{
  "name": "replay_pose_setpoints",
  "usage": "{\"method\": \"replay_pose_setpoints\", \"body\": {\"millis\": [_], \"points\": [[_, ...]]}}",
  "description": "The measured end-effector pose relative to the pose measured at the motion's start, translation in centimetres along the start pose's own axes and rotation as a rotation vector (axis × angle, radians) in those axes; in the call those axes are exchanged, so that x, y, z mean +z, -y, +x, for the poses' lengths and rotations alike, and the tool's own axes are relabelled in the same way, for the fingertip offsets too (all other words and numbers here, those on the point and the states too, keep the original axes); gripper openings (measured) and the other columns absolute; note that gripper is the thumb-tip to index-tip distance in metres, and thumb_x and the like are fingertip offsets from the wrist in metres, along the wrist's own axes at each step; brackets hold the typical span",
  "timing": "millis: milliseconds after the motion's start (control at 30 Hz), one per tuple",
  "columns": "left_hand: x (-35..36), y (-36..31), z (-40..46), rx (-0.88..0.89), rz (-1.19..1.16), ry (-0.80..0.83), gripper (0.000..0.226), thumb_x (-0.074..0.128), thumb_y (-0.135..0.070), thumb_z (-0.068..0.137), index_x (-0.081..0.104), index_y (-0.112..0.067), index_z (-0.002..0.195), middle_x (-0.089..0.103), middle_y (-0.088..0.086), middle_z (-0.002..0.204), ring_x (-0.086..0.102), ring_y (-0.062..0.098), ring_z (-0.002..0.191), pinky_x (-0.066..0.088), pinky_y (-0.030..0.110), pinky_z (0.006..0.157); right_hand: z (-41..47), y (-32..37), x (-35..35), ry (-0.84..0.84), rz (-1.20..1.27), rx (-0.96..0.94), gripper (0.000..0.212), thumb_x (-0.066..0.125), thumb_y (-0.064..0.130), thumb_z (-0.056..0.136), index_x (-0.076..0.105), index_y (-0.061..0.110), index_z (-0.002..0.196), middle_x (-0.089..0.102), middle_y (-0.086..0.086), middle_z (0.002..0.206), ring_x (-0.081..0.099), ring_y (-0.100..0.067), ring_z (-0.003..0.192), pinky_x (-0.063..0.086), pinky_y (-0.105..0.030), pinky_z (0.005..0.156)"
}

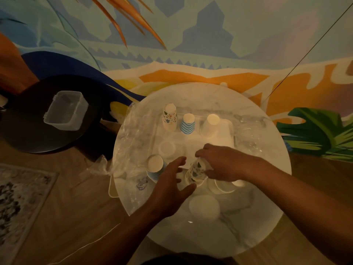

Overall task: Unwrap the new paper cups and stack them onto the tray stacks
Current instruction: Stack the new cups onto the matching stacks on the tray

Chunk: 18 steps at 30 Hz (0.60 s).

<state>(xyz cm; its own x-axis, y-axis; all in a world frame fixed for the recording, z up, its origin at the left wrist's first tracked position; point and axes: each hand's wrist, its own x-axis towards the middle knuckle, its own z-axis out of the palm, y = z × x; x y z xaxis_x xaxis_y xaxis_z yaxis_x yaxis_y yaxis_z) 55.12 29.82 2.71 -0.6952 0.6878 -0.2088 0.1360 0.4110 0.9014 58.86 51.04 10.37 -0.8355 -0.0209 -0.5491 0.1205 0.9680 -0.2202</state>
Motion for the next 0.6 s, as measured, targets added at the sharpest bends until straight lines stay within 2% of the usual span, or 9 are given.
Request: {"method": "replay_pose_setpoints", "body": {"millis": [133, 267, 333, 400, 600], "points": [[1.3, 1.5, 1.4, -0.01, 0.1, 0.068, 0.092, 0.085, -0.034, 0.079, 0.031, -0.028, 0.154, 0.042, -0.013, 0.149, 0.046, 0.004, 0.13, 0.047, 0.033, 0.107, -2.1, -1.0, -2.7, -0.118, 0.057, 0.052, 0.067, 0.068, 0.034, 0.091, 0.034, 0.025, 0.149, 0.049, -0.001, 0.14, 0.058, -0.025, 0.117, 0.05, -0.037, 0.093], [2.9, 2.1, 3.1, -0.004, 0.185, 0.121, 0.101, 0.087, -0.03, 0.077, 0.024, -0.024, 0.157, 0.033, -0.006, 0.156, 0.034, 0.004, 0.138, 0.029, 0.021, 0.114, -3.2, -2.0, -3.9, -0.234, 0.111, 0.079, 0.064, 0.067, 0.035, 0.092, 0.036, 0.028, 0.147, 0.048, 0.002, 0.143, 0.053, -0.021, 0.122, 0.048, -0.032, 0.094], [3.7, 2.3, 3.8, 0.0, 0.215, 0.151, 0.102, 0.086, -0.029, 0.077, 0.023, -0.023, 0.157, 0.031, -0.001, 0.159, 0.035, 0.012, 0.142, 0.031, 0.027, 0.117, -3.5, -2.2, -4.0, -0.272, 0.141, 0.075, 0.065, 0.067, 0.036, 0.093, 0.036, 0.029, 0.149, 0.046, 0.003, 0.144, 0.052, -0.02, 0.124, 0.048, -0.035, 0.098], [4.3, 2.6, 4.3, -0.022, 0.264, 0.184, 0.098, 0.083, -0.027, 0.08, 0.023, -0.023, 0.158, 0.031, 0.001, 0.16, 0.035, 0.016, 0.144, 0.03, 0.028, 0.118, -3.6, -2.2, -3.9, -0.298, 0.166, 0.062, 0.067, 0.067, 0.036, 0.093, 0.036, 0.031, 0.151, 0.045, 0.005, 0.146, 0.051, -0.019, 0.127, 0.048, -0.036, 0.1], [5.1, 3.0, 5.2, -0.03, 0.377, 0.206, 0.071, 0.074, -0.026, 0.09, 0.039, -0.021, 0.151, 0.042, 0.0, 0.153, 0.044, 0.017, 0.138, 0.031, 0.02, 0.105, -3.7, -2.5, -3.2, -0.361, 0.25, 0.034, 0.066, 0.067, 0.036, 0.093, 0.037, 0.035, 0.153, 0.047, 0.007, 0.145, 0.05, -0.015, 0.127, 0.048, -0.032, 0.101]]}}
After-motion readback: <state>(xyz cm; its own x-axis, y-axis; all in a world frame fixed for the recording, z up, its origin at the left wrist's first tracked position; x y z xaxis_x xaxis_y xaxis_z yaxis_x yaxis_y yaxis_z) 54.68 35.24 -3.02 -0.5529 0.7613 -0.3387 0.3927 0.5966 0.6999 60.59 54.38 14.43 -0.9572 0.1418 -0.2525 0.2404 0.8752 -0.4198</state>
